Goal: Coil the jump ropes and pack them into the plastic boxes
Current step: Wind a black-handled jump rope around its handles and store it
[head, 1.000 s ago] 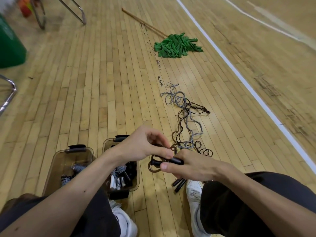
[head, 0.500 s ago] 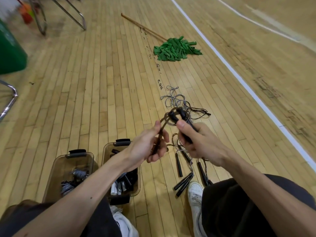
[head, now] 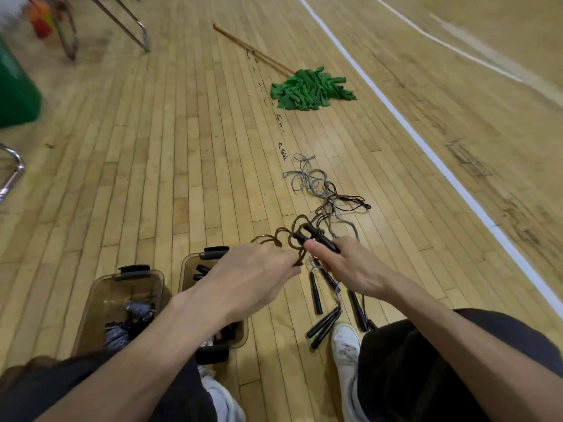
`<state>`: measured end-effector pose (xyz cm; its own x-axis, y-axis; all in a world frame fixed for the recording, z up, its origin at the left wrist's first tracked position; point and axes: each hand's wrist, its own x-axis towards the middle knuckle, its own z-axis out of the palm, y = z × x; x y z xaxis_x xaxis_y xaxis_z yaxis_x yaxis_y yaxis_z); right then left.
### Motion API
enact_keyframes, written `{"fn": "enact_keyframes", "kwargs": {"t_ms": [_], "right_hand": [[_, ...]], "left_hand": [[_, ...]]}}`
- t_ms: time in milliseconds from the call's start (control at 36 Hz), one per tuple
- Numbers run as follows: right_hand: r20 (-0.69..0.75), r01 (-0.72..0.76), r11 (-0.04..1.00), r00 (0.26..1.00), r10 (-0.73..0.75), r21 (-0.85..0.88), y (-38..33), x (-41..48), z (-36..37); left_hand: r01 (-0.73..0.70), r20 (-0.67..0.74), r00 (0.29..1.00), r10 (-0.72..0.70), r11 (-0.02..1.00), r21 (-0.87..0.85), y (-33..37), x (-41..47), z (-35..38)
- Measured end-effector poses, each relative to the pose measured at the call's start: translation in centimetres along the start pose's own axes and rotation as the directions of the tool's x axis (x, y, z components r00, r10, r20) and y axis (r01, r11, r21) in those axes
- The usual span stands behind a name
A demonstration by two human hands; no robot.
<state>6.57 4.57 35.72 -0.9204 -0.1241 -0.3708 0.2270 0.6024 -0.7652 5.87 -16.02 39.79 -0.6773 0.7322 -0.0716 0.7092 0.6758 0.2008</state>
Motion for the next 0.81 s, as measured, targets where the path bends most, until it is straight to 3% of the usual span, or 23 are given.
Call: {"fn": "enact_keyframes", "kwargs": {"t_ms": [167,278,444,611,806], "right_hand": [[0.153,0.037,0.999,0.988,-0.034,-0.016,-0.5,-0.2,0.8],[0.275,0.055,0.998,0.960,-0.048,-0.018,-1.3,-0.5,1.5],[0.344,0.061,0.993,0.935,-0.092,0.102,-2.6,-1.1,1.5],[0.392,0.146,0.989,0.912,-0.123,-0.029,-2.8,-1.5,2.8],[0.358,0.194,0.979,0.919,-0.162,-0.055,-3.0,-2.0,2.6]], "left_hand": [[-0.152,-0.283,0.955,0.088,0.966,-0.211,-2.4,-0.5,-0.2],[-0.107,-0.220,0.975,0.024,0.921,-0.374,-3.1,-1.1,-0.1],[0.007,-0.184,0.966,-0.181,0.732,-0.681,-4.1,-1.6,-0.3],[0.039,-0.125,0.976,-0.177,0.710,-0.703,-3.8,-1.5,0.6],[0.118,-0.024,0.977,-0.213,0.630,-0.767,-3.5,-0.7,0.6]]}}
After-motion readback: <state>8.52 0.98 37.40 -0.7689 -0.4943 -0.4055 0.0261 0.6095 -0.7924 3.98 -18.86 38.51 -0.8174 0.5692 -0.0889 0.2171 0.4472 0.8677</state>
